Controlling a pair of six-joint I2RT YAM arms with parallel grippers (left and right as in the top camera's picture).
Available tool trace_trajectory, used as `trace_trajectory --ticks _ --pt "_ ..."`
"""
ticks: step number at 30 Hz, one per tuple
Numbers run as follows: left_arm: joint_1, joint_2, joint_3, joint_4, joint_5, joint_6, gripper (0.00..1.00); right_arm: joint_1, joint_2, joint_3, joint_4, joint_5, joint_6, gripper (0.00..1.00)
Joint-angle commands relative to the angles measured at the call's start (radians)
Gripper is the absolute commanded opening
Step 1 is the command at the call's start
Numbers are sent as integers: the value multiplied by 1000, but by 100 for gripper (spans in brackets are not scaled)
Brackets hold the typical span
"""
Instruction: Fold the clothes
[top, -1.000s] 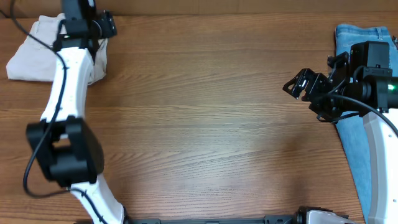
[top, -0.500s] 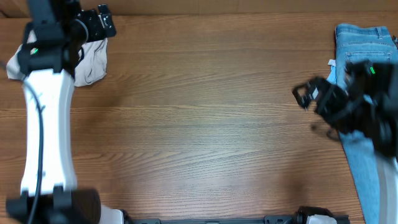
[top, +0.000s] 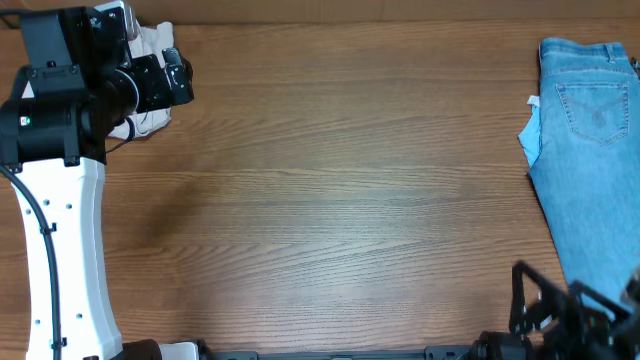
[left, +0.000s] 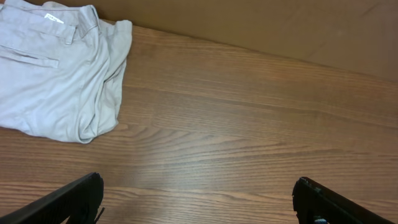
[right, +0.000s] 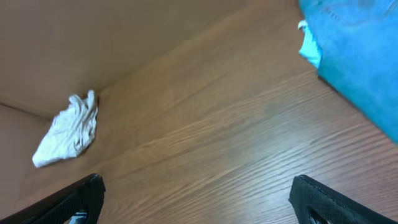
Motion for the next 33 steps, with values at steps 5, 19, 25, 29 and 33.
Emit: trace_trajectory --ticks 5,19,25,29,33 --pt "1 -2 2 1 23 -14 100 -3 -28 -13 -77 62 5 100" --pt "1 -2 2 1 23 -14 100 -2 -27 -177 53 50 28 100" --pt "1 -1 2 1 23 -14 100 -2 -27 -177 56 50 28 100" --pt "1 -1 2 1 23 -14 100 -2 -27 -177 15 42 29 100" --pt "1 -1 2 1 23 -13 100 -3 -27 -177 63 28 30 100"
